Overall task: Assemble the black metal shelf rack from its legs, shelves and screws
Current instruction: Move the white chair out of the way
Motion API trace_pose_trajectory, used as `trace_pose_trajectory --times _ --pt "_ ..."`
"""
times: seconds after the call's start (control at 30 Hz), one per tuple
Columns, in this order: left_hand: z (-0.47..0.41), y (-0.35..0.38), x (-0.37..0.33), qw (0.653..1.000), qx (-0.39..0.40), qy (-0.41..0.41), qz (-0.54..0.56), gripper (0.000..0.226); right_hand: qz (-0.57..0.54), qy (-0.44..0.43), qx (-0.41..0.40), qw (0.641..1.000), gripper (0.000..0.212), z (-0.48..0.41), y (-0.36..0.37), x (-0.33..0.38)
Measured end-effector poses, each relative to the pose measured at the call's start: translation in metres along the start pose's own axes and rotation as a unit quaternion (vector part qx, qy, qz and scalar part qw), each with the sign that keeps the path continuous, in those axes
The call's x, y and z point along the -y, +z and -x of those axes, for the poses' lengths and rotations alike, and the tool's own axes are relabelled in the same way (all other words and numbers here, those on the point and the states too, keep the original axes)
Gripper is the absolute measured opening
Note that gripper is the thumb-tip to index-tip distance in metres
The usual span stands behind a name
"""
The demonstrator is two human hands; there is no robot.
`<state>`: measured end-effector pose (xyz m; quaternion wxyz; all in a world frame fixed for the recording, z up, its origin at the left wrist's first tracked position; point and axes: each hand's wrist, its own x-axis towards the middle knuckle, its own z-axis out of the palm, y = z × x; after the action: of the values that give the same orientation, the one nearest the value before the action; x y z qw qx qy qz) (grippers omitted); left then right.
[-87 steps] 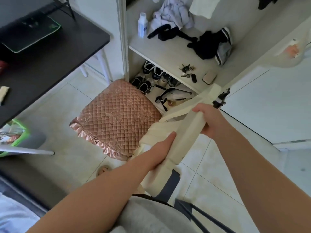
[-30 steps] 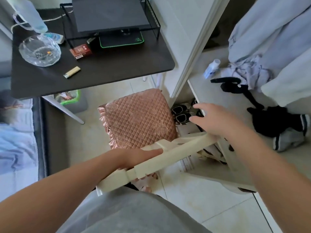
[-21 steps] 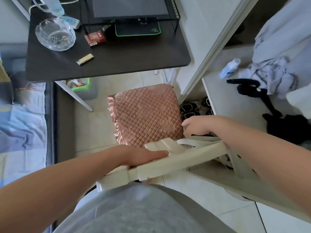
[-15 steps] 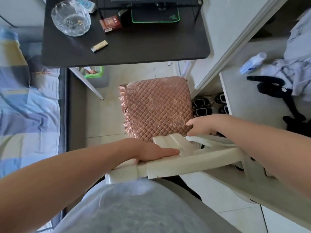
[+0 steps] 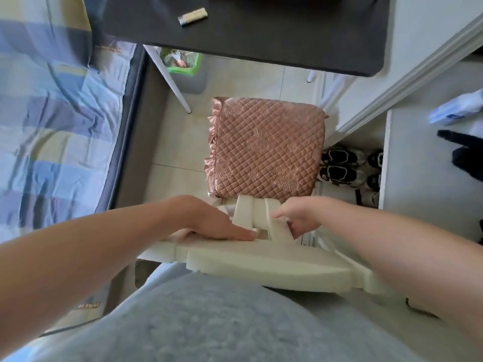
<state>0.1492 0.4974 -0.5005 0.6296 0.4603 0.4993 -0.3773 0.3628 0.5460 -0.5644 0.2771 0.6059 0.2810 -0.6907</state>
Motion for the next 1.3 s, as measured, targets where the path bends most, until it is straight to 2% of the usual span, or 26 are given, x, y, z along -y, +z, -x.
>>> trace_pose_trajectory --times 0.1,0.23,0.37,0.5,0.6,0.67,0.73,0.87,0.97,1.17,1.3 --pt "-0.001 0.001 0.001 0.999 0.016 -0.030 0.039 0.040 -0.030 0.011 0.006 0.999 0.045 -0.008 0.001 -0.003" --pt "-0.008 -0.007 -0.006 0.997 0.009 -0.051 0.052 0.071 -0.045 0.020 0.002 0.999 0.038 -0.014 0.002 -0.004" --pt "-0.024 -0.037 -0.009 0.977 0.005 -0.059 0.207 0.080 -0.065 0.031 0.001 0.997 0.035 -0.019 0.002 -0.002" --pt "-0.051 -0.045 -0.020 0.937 -0.019 -0.090 0.336 0.079 -0.065 0.040 0.005 0.997 0.039 -0.020 -0.005 0.006" --pt "-0.075 -0.040 -0.019 0.881 -0.005 -0.112 0.460 0.055 -0.054 0.053 0.016 0.997 0.036 -0.018 -0.009 0.010" --pt "-0.089 -0.035 -0.015 0.835 0.010 -0.116 0.538 0.048 -0.053 0.063 0.016 0.996 0.031 -0.020 -0.011 0.012" --pt "-0.100 -0.030 -0.012 0.819 0.002 -0.118 0.561 0.042 -0.056 0.077 0.013 0.995 0.027 -0.021 -0.011 0.013" --pt "-0.114 -0.020 -0.018 0.843 -0.059 -0.123 0.521 0.029 -0.050 0.077 0.001 0.996 0.024 -0.027 -0.009 0.012" --pt "-0.114 -0.019 -0.023 0.868 -0.076 -0.127 0.475 0.030 -0.041 0.063 -0.014 0.997 0.018 -0.028 -0.006 0.008" --pt "-0.100 -0.036 -0.035 0.845 -0.085 -0.120 0.514 0.024 -0.035 0.035 -0.030 0.998 0.017 -0.025 -0.021 0.013" --pt "-0.090 -0.060 -0.038 0.848 -0.123 -0.091 0.507 0.025 -0.035 -0.005 -0.051 0.998 0.017 -0.019 -0.034 0.035"
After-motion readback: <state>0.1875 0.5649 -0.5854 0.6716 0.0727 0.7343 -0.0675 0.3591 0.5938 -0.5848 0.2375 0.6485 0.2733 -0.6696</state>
